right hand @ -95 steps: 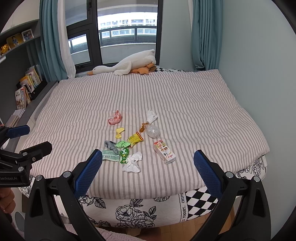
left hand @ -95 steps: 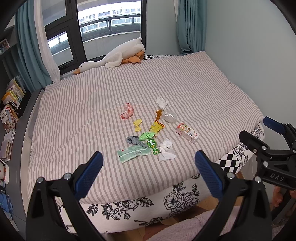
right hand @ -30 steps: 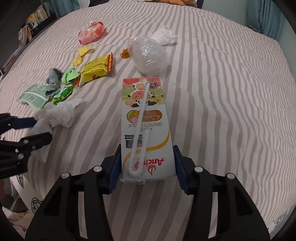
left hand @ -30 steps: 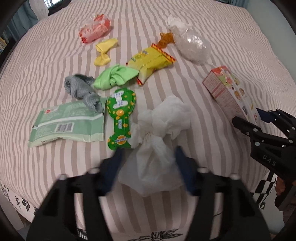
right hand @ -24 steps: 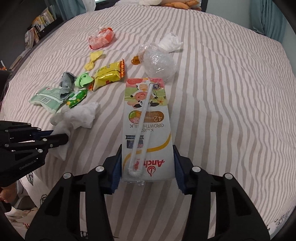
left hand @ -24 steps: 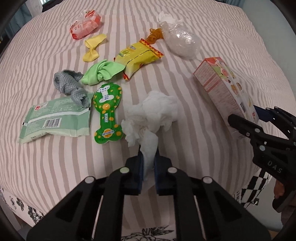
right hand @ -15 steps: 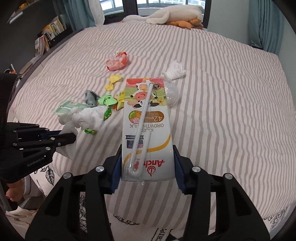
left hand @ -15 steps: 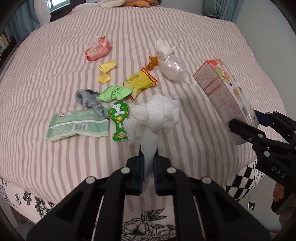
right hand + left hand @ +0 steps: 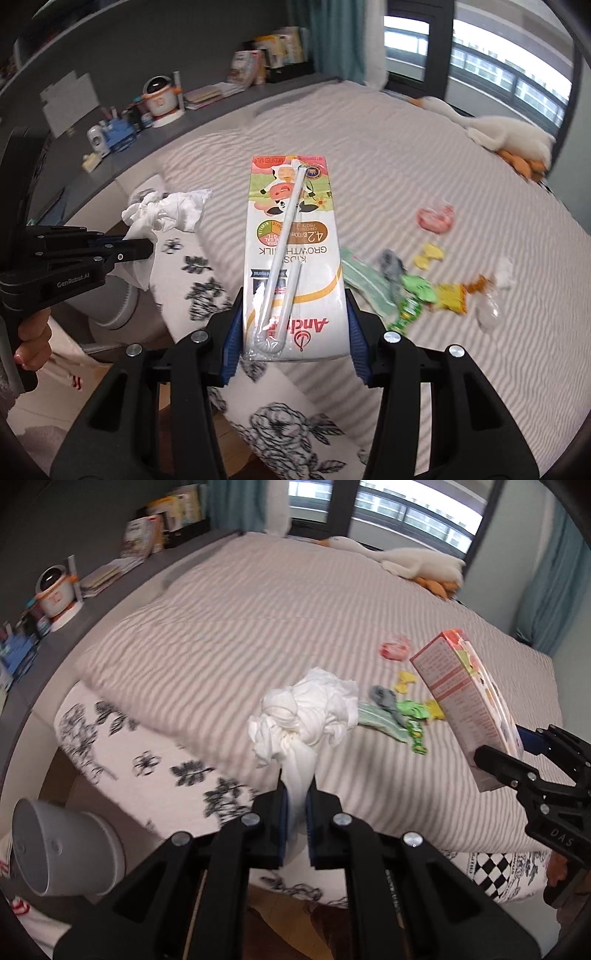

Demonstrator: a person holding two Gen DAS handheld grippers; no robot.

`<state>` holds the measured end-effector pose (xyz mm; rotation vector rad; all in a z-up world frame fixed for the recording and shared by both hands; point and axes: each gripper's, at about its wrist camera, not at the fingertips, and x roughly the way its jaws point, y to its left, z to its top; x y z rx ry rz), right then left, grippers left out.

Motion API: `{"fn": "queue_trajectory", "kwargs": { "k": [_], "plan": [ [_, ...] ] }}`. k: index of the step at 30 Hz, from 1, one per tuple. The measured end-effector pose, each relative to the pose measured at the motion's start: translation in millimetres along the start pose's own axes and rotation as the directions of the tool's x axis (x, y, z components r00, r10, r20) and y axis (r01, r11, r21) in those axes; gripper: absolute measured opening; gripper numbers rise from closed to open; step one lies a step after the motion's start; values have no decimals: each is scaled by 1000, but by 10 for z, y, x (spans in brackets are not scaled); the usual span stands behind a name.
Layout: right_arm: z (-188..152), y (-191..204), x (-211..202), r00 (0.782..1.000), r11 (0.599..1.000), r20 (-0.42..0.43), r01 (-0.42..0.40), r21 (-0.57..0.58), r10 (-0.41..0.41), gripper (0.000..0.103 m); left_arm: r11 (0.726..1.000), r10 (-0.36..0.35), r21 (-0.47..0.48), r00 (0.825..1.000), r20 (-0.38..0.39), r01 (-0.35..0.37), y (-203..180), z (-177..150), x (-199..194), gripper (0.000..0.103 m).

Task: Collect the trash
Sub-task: 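Carry tissue and milk carton to the grey bin with both tools, then open both tools to drop tissue and carton into the bin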

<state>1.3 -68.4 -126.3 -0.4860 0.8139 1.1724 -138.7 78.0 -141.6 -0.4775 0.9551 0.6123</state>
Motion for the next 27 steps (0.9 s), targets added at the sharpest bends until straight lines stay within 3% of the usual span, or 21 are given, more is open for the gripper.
{"fn": "queue_trajectory", "kwargs": {
  "k": [4, 9, 12, 15, 17, 22, 24, 27],
  "plan": [
    [403, 1079, 212, 993, 982, 18, -110, -151, 115, 47, 981, 113, -160, 993, 38, -105, 1048, -278, -442, 9],
    [731, 2733, 596, 967, 926, -13, -248, -283, 255, 47, 925, 246, -301, 969, 18, -230, 2363, -719, -893, 9],
    [825, 3732, 805, 937, 880, -62, -345, -327, 344, 47, 891, 305, -346, 952, -24, -294, 3124, -1014, -1059, 9],
    [857, 4579, 1074, 916, 831, -121, -399, -389, 383, 47, 862, 360, -361, 931, -61, -357, 3687, -1295, -1181, 9],
    [871, 5076, 1278, 903, 805, -176, -430, -409, 393, 47, 848, 358, -387, 930, -85, -362, 4017, -1481, -1251, 9],
    [860, 5814, 1663, 900, 774, -251, -436, -460, 357, 51, 839, 316, -434, 943, -101, -328, 4530, -1757, -1256, 9],
    [861, 5883, 1755, 901, 773, -264, -431, -466, 343, 59, 841, 294, -445, 950, -102, -308, 4647, -1827, -1214, 9],
    [896, 5926, 1802, 909, 779, -266, -413, -471, 320, 60, 846, 265, -452, 959, -104, -283, 4756, -1848, -1091, 9]
  ]
}}
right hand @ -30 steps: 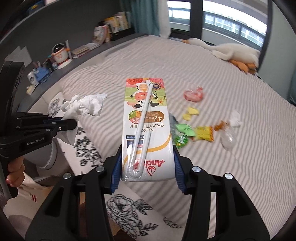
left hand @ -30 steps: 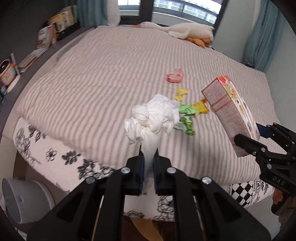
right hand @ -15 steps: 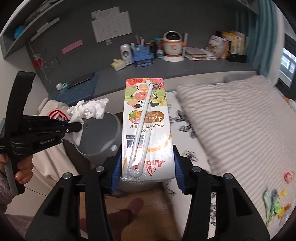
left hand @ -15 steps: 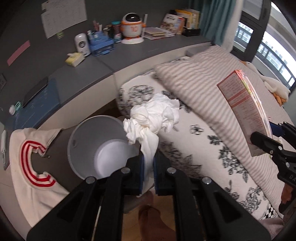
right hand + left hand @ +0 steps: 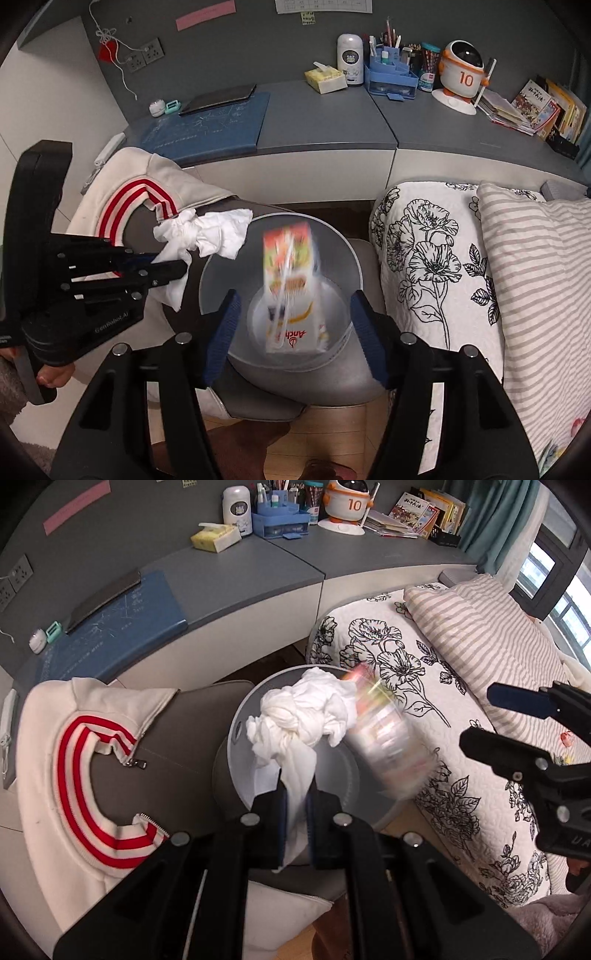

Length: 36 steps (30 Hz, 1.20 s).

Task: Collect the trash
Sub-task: 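Open both tools to drop tissue and carton into the bin, then move both tools back over the remaining trash on the bed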

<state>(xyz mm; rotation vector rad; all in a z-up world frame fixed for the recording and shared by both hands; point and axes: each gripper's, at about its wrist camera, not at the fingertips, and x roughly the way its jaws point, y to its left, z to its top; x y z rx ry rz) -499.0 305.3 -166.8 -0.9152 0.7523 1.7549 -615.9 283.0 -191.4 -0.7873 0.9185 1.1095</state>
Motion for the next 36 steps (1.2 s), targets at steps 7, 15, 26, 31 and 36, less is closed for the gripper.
{"fn": "queue_trajectory", "kwargs": {
  "k": [7, 15, 26, 31, 36],
  "plan": [
    [-17, -153, -121, 997, 997, -3, 71, 39, -71, 61, 998, -48, 44, 999, -15, 49, -43, 103, 214, 12],
    [-155, -463, -252, 991, 982, 9, 130, 140, -133, 62, 988, -74, 137, 997, -23, 76, -227, 210, 365, 76],
    [-699, -1133, -764, 964, 900, 20, 239, 365, -265, 62, 935, -109, 336, 993, -32, 114, -916, 457, 328, 76],
    [-1190, -1537, -1197, 931, 817, 10, 314, 483, -364, 66, 877, -174, 452, 985, -20, 164, -1615, 529, 200, 76],
    [-1900, -1999, -1734, 881, 698, -27, 392, 599, -472, 68, 796, -245, 564, 969, -35, 221, -2529, 484, 81, 76]
  ]
}}
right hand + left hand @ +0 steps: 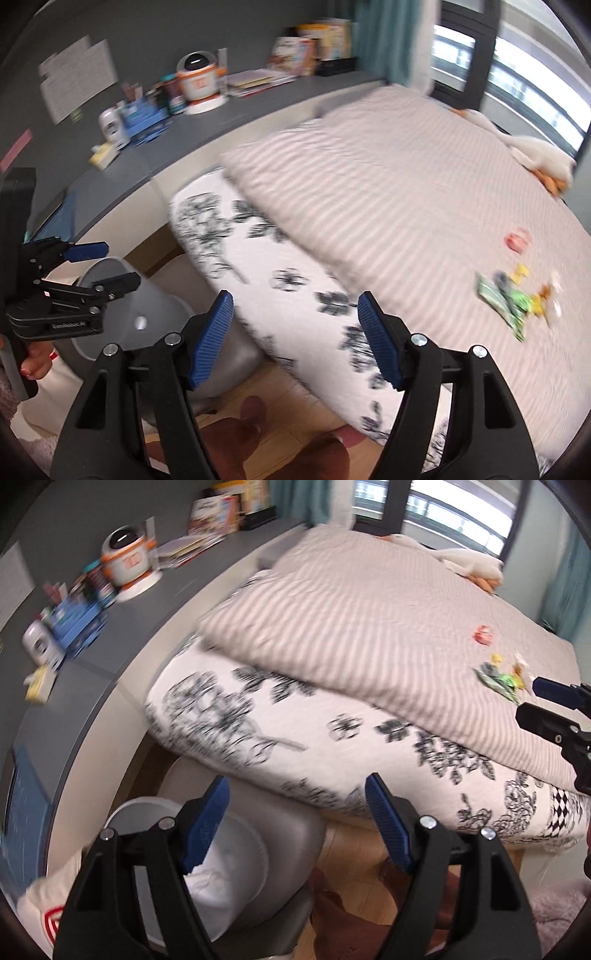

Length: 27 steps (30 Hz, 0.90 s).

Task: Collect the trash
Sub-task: 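Move both tools back over the remaining trash on the bed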

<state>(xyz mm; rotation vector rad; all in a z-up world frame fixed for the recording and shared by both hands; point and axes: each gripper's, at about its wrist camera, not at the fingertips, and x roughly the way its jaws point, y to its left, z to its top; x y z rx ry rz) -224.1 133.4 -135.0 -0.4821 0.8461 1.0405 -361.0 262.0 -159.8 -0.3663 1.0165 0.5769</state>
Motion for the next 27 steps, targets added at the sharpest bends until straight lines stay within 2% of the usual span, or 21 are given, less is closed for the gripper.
{"fn": "queue_trajectory", "kwargs": {
  "k": [4, 8, 13, 20, 27],
  "plan": [
    [-241, -902, -167, 996, 988, -4, 84, 128, -84, 69, 993, -60, 98, 998, -4, 61, -801, 340, 164, 76],
    [-507, -1850, -312, 985, 954, -25, 171, 247, -170, 70, 974, -116, 191, 993, -22, 118, -1663, 613, 362, 76],
    [-807, -2831, -375, 972, 909, -72, 235, 345, -224, 70, 949, -164, 266, 985, -48, 170, -2552, 882, 623, 76],
    [-1011, -3610, -168, 962, 870, -137, 274, 410, -238, 70, 914, -179, 347, 977, -113, 208, -3489, 1118, 1156, 76],
    [-1076, -4161, 363, 955, 818, -181, 295, 494, -235, 70, 895, -239, 326, 945, -222, 303, -3812, 1475, 1889, 76]
  ]
}}
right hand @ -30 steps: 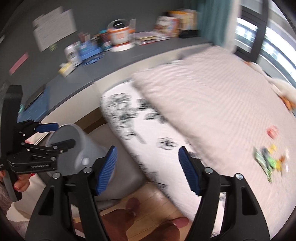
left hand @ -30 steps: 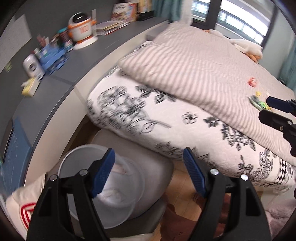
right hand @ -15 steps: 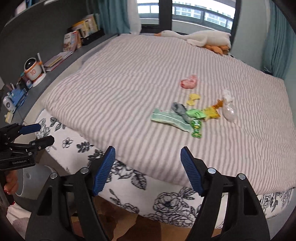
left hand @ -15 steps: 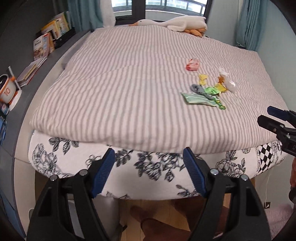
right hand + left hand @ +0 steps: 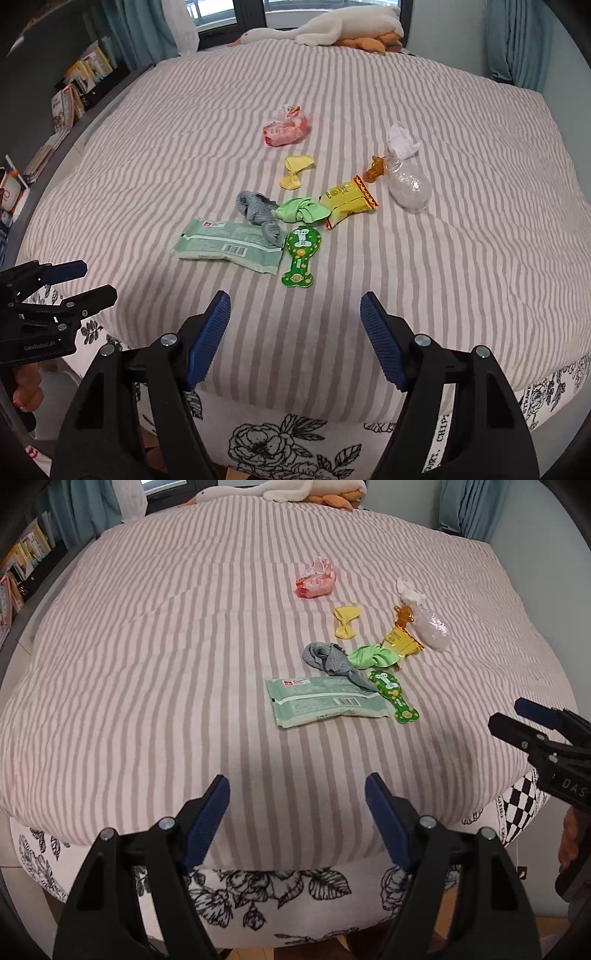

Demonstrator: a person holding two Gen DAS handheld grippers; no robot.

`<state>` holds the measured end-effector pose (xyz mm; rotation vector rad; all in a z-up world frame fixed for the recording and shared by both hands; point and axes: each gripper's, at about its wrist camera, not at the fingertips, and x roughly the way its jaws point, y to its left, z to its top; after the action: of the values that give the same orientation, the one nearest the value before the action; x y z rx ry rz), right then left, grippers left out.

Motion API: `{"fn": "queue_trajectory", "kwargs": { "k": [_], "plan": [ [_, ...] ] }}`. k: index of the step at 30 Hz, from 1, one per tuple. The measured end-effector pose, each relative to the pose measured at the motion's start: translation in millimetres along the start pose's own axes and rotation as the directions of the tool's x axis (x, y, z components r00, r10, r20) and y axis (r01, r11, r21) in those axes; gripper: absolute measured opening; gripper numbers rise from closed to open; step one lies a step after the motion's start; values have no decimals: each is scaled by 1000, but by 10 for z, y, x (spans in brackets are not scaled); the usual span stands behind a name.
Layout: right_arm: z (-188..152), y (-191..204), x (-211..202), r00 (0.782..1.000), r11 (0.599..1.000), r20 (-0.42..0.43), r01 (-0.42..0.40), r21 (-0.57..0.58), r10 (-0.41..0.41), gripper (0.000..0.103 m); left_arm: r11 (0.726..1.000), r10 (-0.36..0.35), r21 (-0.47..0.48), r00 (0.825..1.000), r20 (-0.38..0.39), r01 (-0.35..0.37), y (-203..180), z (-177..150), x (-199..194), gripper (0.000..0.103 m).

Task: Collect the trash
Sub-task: 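Move both tools back over the remaining trash on the bed, then grasp the green wipe pack with the left tool while the right grasps the bone wrapper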

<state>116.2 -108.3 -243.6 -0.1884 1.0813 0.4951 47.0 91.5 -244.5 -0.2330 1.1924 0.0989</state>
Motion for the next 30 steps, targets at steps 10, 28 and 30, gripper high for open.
{"fn": "queue_trajectory", "kwargs": {
  "k": [10, 28, 30],
  "plan": [
    [182, -73, 989, 996, 995, -81, 40, 88, -33, 69, 995, -95, -23, 988, -123, 93, 269, 562, 989, 76],
    [202, 0, 1685, 982, 996, -167, 88, 0, -87, 53, 964, -256, -134, 937, -236, 230, 208, 715, 1732, 80],
    [202, 30, 1689, 982, 996, -167, 88, -9, -88, 47, 971, -233, -108, 943, -237, 213, 106, 704, 1750, 80]
  ]
}}
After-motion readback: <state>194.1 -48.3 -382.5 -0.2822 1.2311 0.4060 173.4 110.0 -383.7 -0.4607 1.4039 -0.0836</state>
